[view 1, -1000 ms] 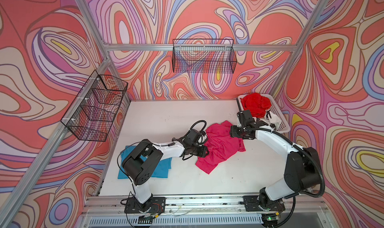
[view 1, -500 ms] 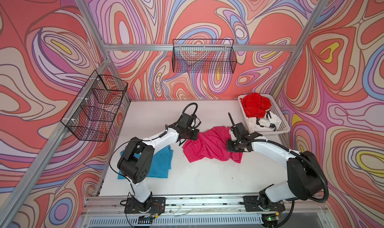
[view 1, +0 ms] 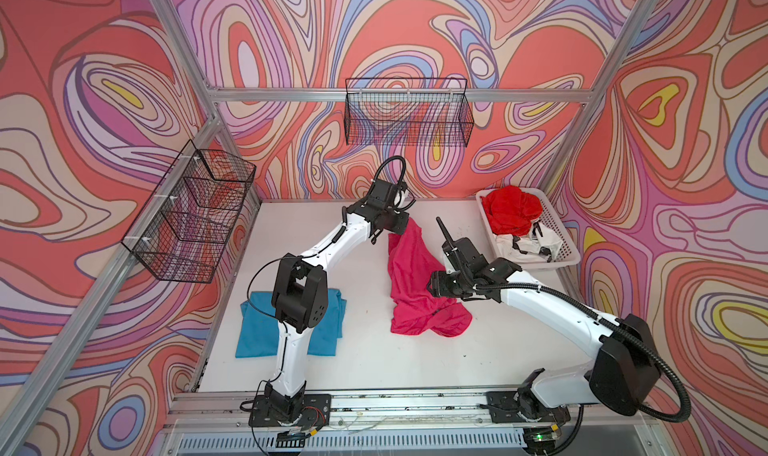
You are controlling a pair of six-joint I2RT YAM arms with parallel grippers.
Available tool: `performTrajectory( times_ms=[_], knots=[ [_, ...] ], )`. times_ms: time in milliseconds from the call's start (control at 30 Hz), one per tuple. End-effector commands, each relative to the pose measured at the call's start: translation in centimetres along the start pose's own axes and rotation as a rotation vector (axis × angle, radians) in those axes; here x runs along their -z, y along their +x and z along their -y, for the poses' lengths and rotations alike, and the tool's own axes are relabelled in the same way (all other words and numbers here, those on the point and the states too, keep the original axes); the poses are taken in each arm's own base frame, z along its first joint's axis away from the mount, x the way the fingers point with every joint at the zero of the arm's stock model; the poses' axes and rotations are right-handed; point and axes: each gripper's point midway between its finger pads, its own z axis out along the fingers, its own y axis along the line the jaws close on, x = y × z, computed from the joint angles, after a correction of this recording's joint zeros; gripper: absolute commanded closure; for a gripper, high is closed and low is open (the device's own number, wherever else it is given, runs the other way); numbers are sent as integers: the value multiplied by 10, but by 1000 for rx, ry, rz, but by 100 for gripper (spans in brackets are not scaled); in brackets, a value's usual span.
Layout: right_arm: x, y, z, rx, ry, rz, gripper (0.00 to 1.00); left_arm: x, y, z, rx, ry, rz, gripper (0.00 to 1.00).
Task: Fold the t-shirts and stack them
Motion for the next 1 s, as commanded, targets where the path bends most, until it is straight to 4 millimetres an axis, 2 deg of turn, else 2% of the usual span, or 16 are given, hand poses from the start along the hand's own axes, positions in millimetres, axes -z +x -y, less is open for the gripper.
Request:
performTrajectory(
  times_ms=[0, 100, 200, 300, 400, 467, 567, 667, 800, 967],
  knots=[
    [-17, 8, 25, -2, 102, -24, 32, 14, 30, -3, 45, -8, -63, 25],
    [-32, 6, 34, -15, 124, -27, 26, 29, 62, -6, 106, -20, -82, 23],
    [-49, 10, 39, -26, 127, -54, 21, 45, 103, -5, 184, -16, -121, 23],
    [-64, 13, 38, -49, 103, -70, 20, 61, 143, -6, 245, -28, -144, 23],
    [-74, 10, 35, -69, 82, -59, 22, 75, 171, -8, 288, -39, -151, 23],
    [-75, 4, 33, -83, 75, -38, 37, 83, 186, -7, 308, -40, -158, 23],
    [-67, -8, 23, -93, 46, -12, 67, 89, 202, -1, 313, -33, -175, 24],
    [-52, -18, 18, -89, 41, 6, 84, 89, 211, 12, 295, -5, -195, 24],
    [-31, -24, 14, -75, 43, 14, 98, 86, 215, 43, 237, 56, -208, 24],
    [-3, -40, -3, -77, -8, 54, 100, 82, 214, 84, 190, 156, -189, 23]
  ],
)
